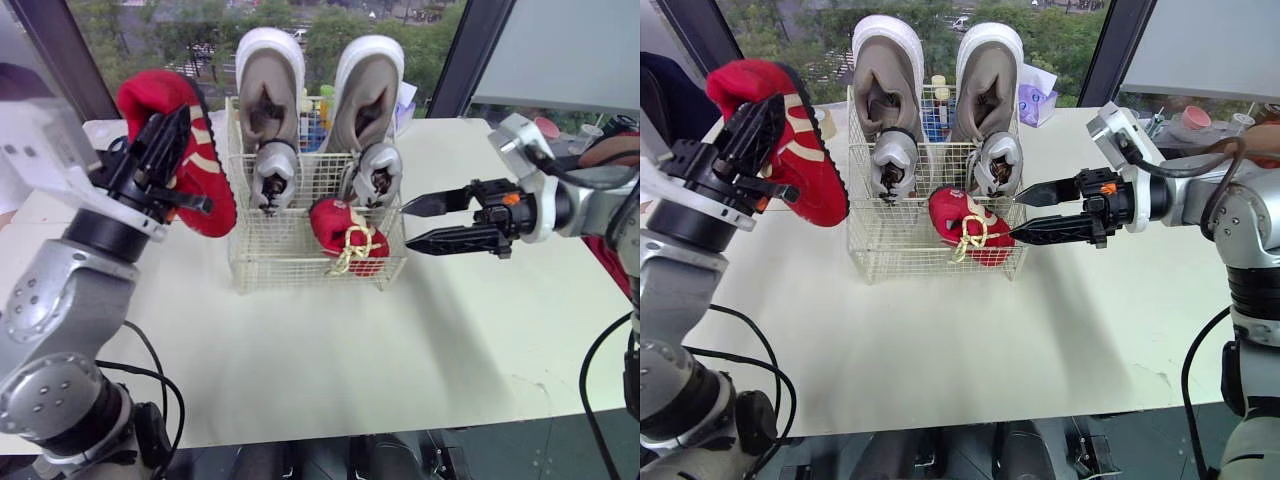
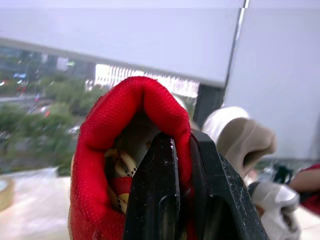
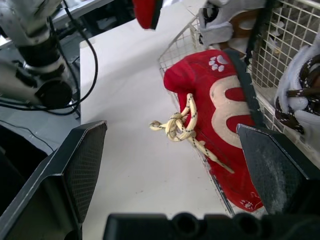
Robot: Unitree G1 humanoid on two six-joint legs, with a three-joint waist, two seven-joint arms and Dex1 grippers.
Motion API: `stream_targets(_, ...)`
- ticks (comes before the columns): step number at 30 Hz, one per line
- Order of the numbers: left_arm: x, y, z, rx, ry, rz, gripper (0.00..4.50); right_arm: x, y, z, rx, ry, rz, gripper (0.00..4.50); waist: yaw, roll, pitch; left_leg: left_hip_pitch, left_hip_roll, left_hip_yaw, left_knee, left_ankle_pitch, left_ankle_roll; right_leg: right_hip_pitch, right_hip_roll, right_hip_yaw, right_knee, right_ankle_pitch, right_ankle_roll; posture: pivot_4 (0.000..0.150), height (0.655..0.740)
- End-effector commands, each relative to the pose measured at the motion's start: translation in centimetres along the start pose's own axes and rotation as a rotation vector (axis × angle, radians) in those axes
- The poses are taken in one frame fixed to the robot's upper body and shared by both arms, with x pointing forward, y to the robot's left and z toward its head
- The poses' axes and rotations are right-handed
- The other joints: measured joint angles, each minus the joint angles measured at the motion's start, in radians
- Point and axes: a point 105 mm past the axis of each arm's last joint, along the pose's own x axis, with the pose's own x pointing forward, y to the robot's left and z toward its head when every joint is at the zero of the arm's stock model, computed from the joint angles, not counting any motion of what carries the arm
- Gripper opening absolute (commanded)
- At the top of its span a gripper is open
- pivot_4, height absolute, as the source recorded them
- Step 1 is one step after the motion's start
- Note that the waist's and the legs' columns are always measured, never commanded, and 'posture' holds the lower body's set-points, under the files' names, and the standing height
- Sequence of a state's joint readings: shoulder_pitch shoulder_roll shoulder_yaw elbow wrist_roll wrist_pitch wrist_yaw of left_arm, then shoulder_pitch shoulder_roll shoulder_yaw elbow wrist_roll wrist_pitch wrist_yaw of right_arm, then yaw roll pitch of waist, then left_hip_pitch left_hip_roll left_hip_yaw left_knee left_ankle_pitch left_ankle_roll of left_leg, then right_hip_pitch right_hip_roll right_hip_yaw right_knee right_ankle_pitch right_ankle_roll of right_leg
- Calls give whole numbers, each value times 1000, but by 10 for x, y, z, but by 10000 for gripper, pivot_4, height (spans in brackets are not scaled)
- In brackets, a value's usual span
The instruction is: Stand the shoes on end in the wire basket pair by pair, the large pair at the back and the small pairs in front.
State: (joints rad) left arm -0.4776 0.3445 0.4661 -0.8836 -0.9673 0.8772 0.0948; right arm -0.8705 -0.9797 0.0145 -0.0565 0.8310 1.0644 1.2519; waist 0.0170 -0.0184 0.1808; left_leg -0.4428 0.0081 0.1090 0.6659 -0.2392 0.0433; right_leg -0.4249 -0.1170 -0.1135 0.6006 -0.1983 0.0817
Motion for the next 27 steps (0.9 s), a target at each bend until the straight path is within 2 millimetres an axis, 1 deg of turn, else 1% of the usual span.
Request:
stream_targets(1, 1, -9, -5, -10, -38, -44, 448, -3, 10, 17, -77, -31, -15, 45000, -1, 0, 0, 0, 0, 0, 0, 0, 1, 0, 0, 0, -1, 0, 0, 1500, 7400)
stream_targets(5, 4, -11, -22, -36, -28, -58, 448, -2, 13, 15, -72, -41, -34, 45000, 0, 0, 0, -1, 0, 0, 0, 0, 1, 0, 0, 0, -1, 1, 2, 1500, 7400)
stream_targets(9, 8, -13, -38, -17, -18, -73, 448, -1, 15, 15, -66, -55, -52, 45000, 0, 0, 0, -1, 0, 0, 0, -1, 2, 0, -1, 0, -1, 1, 1, 1500, 7400)
stream_targets(13, 11, -9, -68, 62, 36, -67, 448, -3, 16, 14, -59, -75, -82, 45000, 1, 1, 0, -1, 0, 0, 1, -3, 6, 0, -1, 0, -1, 1, 1, 1500, 7400)
stream_targets(15, 9, -9, -77, 96, 49, -67, 448, -5, 16, 13, -56, -83, -94, 45000, 1, 2, -1, 0, 0, 0, 1, -3, 7, 0, -1, 0, -1, 0, 1, 1500, 7400)
stream_targets(18, 0, -7, -99, 140, 99, -63, 448, -5, 16, 11, -44, -95, -105, 45000, 0, 6, -5, 0, 0, 0, 1, -5, 9, 0, -1, 0, -2, 0, -1, 1500, 7400)
stream_targets(20, -6, -7, -109, 130, 123, -59, 448, -5, 17, 10, -39, -97, -108, 45000, -1, 11, -9, 0, 1, 0, 1, -5, 10, 0, -1, 0, -2, -1, -1, 1500, 7400)
stream_targets(23, -20, -3, -124, 69, 183, -42, 448, -6, 18, 10, -34, -104, -112, 45000, -3, 15, -12, 0, 1, 0, 1, -5, 10, 0, -1, 0, -2, -1, -1, 1500, 7400)
stream_targets(24, -23, -2, -127, 53, 196, -40, 448, -7, 17, 10, -33, -105, -114, 45000, -4, 16, -12, 0, 1, 0, 1, -6, 10, 0, -1, 0, -2, -1, -1, 1500, 7400)
stream_targets(27, -29, 2, -126, 43, 209, -28, 448, -8, 16, 8, -29, -106, -118, 45000, -4, 17, -13, 0, 2, 0, 0, -6, 10, 0, -1, 0, -2, -1, -2, 1500, 7400)
